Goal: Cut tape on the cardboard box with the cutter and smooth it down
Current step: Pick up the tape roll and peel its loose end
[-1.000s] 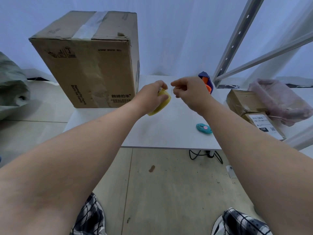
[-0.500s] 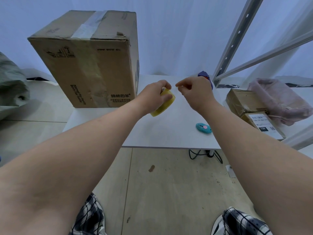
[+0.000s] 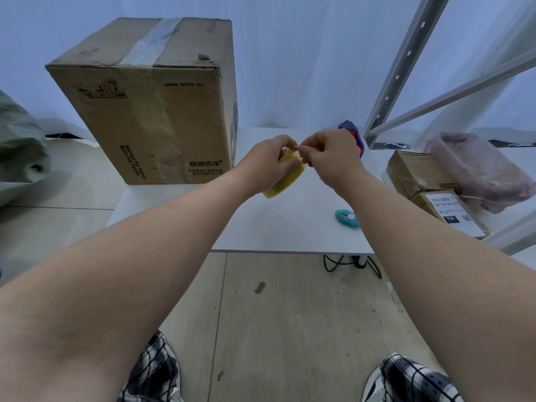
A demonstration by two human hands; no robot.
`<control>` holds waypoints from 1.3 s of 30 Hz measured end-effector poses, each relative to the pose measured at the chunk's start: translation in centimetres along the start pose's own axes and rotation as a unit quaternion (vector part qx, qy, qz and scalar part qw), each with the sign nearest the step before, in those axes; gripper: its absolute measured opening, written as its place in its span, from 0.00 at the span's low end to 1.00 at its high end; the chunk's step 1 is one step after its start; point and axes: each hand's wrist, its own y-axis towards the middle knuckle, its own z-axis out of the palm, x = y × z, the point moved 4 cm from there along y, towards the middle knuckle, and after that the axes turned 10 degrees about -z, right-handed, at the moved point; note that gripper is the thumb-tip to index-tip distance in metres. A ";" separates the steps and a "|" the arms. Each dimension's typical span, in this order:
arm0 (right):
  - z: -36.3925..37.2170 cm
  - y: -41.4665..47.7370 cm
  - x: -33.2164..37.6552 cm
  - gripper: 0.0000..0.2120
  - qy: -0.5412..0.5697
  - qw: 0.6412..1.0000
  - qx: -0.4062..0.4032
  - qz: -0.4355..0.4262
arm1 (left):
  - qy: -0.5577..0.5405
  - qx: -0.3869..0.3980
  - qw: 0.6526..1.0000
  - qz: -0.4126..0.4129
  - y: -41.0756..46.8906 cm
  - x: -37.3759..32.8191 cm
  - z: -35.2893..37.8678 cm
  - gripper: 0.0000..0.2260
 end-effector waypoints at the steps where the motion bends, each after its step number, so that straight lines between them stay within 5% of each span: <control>1: -0.1 0.0 -0.1 0.08 0.015 1.000 -0.007 0.011 | -0.004 -0.001 1.000 0.002 0.0 -0.1 0.0 0.16; 15: 0.0 -0.3 -1.5 0.01 0.233 0.967 -0.036 0.101 | -0.018 -0.013 1.000 0.016 -0.2 -0.4 -0.4 0.16; 22: 0.5 -0.7 -1.1 0.12 0.203 0.976 0.007 0.082 | -0.017 -0.021 0.999 0.027 -0.3 -0.6 -0.5 0.15; 31: 0.5 -0.4 -0.7 0.10 0.007 1.000 -0.013 0.015 | 0.029 0.019 0.998 0.048 -0.2 -0.6 -0.2 0.22; 35: 0.0 -0.2 -0.4 0.08 0.001 0.998 -0.056 0.005 | -0.037 0.050 0.998 0.027 -0.4 -0.5 -0.2 0.28; 39: -0.1 -0.5 -0.6 0.08 0.031 0.998 -0.052 0.020 | 0.014 0.031 0.999 0.029 -0.1 -0.6 -0.6 0.14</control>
